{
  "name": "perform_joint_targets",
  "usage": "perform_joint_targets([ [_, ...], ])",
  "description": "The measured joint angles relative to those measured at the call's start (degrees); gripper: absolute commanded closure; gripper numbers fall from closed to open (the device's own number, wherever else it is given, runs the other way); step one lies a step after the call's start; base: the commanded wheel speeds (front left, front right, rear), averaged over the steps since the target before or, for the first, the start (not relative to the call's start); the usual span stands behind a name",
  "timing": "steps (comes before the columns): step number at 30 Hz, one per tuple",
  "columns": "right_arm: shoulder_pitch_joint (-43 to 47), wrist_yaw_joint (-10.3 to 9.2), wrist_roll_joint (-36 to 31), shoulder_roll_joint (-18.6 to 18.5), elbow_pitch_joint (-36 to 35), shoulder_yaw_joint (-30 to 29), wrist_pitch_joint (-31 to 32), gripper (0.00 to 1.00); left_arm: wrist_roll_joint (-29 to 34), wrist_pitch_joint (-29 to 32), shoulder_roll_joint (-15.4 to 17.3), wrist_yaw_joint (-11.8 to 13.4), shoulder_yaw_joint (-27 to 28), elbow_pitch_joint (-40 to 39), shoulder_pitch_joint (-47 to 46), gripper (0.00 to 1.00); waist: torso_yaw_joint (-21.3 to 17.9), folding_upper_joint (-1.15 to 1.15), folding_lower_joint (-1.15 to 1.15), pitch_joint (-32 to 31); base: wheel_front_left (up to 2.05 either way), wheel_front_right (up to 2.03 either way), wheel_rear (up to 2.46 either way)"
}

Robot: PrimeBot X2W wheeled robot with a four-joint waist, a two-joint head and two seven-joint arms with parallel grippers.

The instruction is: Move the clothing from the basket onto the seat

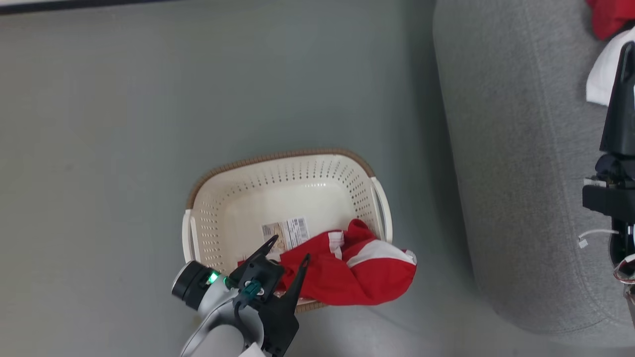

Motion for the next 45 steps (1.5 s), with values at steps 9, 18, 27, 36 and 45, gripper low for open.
perform_joint_targets([
  [9,-5.9,0.14,-1.0,0.4,-2.2,1.5,0.1,0.0,0.0,2.5,-0.2,-2.9,-3.7,4.0,-6.5,0.0,-0.4,0.0,0.0,7.8,0.0,0.0,0.0],
  [18,-11.2,0.14,-1.9,0.5,-2.2,1.9,0.1,0.0,0.4,4.1,-0.3,-3.8,-6.9,7.7,-13.7,0.0,-1.2,0.0,0.0,15.2,0.0,0.0,0.0],
  [27,-13.0,0.15,-2.4,1.3,-0.3,2.9,0.0,0.0,-0.6,4.0,-0.3,-4.0,-9.5,11.0,-16.6,0.0,-2.2,0.0,0.0,19.1,0.0,0.0,0.0],
  [36,-13.9,0.66,-2.9,2.3,1.2,4.2,0.0,0.0,-3.8,4.0,-0.4,-4.4,-14.1,12.7,-18.1,0.0,-3.1,-0.01,-0.01,19.8,0.0,0.0,0.0],
  [45,-15.3,0.77,-4.5,3.2,2.1,5.8,0.0,0.0,-8.6,5.1,-0.4,-4.4,-17.6,14.6,-18.9,0.0,-4.5,-0.01,-0.02,20.2,0.0,0.0,0.0],
])
